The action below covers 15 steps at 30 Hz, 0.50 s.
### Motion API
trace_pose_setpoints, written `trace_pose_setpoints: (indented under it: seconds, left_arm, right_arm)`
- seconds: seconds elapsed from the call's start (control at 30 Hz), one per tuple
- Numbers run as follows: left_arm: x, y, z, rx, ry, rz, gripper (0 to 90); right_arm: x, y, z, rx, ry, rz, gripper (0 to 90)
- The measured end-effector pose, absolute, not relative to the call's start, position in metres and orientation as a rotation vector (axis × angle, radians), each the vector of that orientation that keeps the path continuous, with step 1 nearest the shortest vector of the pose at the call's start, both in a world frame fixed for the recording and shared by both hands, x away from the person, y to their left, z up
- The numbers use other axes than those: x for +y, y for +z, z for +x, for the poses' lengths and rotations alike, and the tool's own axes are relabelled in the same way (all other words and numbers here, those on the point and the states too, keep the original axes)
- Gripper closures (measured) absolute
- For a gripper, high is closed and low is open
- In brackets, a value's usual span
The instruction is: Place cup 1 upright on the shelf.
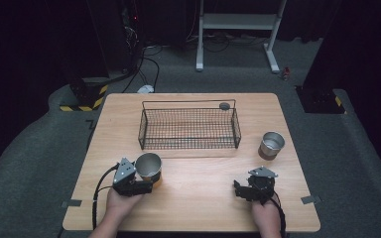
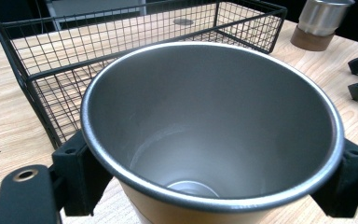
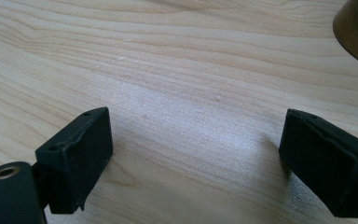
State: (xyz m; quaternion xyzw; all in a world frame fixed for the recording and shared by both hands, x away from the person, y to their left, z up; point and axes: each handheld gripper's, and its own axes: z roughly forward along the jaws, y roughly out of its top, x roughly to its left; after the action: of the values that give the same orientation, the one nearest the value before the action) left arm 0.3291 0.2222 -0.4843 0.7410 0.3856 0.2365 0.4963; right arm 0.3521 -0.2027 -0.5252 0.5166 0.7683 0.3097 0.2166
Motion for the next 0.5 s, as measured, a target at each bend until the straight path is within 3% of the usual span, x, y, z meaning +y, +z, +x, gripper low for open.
trace_pose_setpoints:
  seconds: [0.5]
  left_arm:
    - [0.2144, -0.4823, 0.3307, 0.911, 0.598, 1.802, 14.8]
  right_arm:
    - [-0.2023, -0.5255, 0.3518, 2.126, 0.861, 1.432, 9.1]
